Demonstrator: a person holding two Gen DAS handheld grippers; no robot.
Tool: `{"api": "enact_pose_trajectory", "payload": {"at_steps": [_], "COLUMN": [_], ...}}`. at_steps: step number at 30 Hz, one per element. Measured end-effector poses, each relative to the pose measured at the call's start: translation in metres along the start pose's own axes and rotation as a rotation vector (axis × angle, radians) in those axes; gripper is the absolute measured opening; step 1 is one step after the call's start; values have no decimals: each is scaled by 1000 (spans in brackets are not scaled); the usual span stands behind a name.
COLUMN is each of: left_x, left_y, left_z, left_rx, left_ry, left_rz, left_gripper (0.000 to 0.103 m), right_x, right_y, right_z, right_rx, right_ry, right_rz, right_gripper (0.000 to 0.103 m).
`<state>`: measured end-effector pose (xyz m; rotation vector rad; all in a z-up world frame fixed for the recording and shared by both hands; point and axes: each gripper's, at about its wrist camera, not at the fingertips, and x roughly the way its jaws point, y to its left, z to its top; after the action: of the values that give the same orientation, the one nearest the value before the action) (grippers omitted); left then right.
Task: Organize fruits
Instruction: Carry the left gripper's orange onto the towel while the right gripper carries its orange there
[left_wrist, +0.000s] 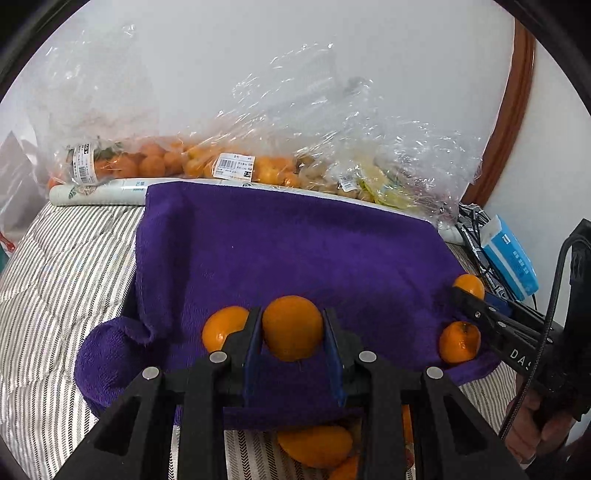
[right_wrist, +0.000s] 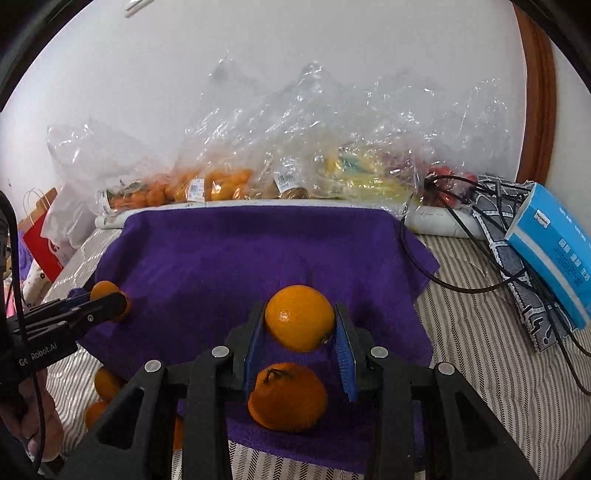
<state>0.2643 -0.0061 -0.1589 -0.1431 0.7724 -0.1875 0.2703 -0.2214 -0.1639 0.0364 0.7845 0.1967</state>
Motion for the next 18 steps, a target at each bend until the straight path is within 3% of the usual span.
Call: {"api": "enact_pose_trajectory", "payload": {"at_steps": [18], "left_x": [18], "left_y": [1], "left_z": [-5], "left_rx": [3], "left_ry": [64], "left_rz": [21], "left_gripper": [30], "right_x": [10], "right_y": [-4], "right_z": [-3], "right_rx": [17], "right_ry": [36], "right_rz": [-12], "right_gripper": [36]}}
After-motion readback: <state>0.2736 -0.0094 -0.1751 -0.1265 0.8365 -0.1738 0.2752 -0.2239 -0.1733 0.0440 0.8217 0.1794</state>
